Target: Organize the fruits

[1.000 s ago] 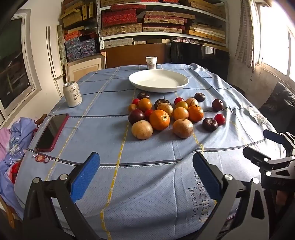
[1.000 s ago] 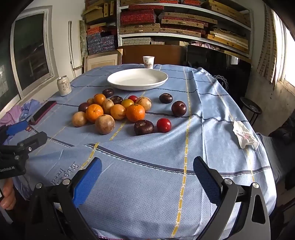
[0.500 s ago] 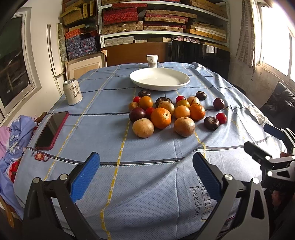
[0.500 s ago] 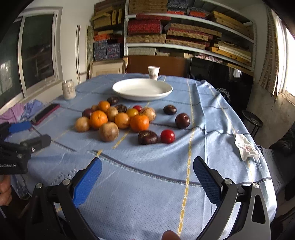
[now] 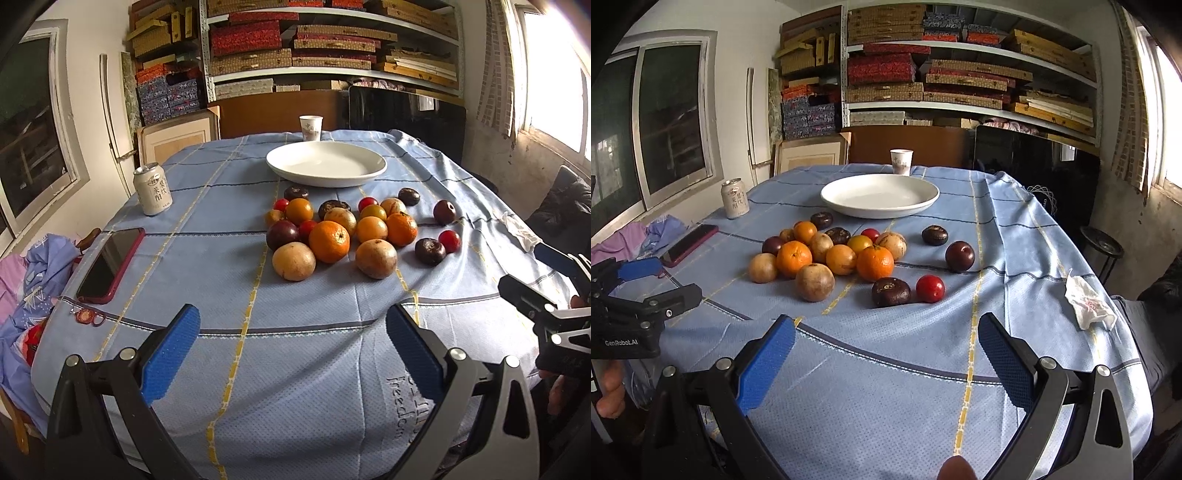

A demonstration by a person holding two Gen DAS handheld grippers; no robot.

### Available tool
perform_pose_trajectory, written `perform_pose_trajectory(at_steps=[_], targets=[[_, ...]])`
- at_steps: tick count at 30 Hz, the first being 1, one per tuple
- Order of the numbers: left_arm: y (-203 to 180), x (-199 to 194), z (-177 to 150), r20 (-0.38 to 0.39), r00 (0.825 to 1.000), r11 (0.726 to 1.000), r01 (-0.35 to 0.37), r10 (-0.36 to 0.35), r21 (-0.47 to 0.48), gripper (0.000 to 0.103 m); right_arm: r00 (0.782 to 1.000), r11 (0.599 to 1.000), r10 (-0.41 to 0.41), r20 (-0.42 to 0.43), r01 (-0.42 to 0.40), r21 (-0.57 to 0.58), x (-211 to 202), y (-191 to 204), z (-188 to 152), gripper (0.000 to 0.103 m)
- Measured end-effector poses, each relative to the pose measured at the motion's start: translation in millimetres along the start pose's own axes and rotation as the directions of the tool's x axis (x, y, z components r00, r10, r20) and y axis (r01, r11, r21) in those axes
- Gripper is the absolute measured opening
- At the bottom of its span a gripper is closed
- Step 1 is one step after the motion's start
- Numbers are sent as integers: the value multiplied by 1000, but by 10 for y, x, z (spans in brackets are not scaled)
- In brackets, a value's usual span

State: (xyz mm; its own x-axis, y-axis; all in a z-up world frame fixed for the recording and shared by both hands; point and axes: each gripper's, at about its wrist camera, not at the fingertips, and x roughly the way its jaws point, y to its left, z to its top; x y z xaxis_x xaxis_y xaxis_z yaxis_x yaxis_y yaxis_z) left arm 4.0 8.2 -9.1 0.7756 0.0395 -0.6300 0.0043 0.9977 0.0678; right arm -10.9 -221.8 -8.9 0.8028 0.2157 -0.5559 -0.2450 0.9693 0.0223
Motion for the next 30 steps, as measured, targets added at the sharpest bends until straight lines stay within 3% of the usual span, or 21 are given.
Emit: perform_pose_trajectory(at_steps=[12,23,30], targets=[[-35,-103,13,59,998,1000,-4,4,6,99,1000,1000,-17,7,17,-17,-21,-2,25,99],[-39,-77,12,35,999,1000,13,-14,8,99,1000,1000,-15,4,15,-19,-16,10,15,99],[2,37,4,-39,999,999,35,-36,-20,99,999,999,-37,-8,36,-17,4,10,5,99]])
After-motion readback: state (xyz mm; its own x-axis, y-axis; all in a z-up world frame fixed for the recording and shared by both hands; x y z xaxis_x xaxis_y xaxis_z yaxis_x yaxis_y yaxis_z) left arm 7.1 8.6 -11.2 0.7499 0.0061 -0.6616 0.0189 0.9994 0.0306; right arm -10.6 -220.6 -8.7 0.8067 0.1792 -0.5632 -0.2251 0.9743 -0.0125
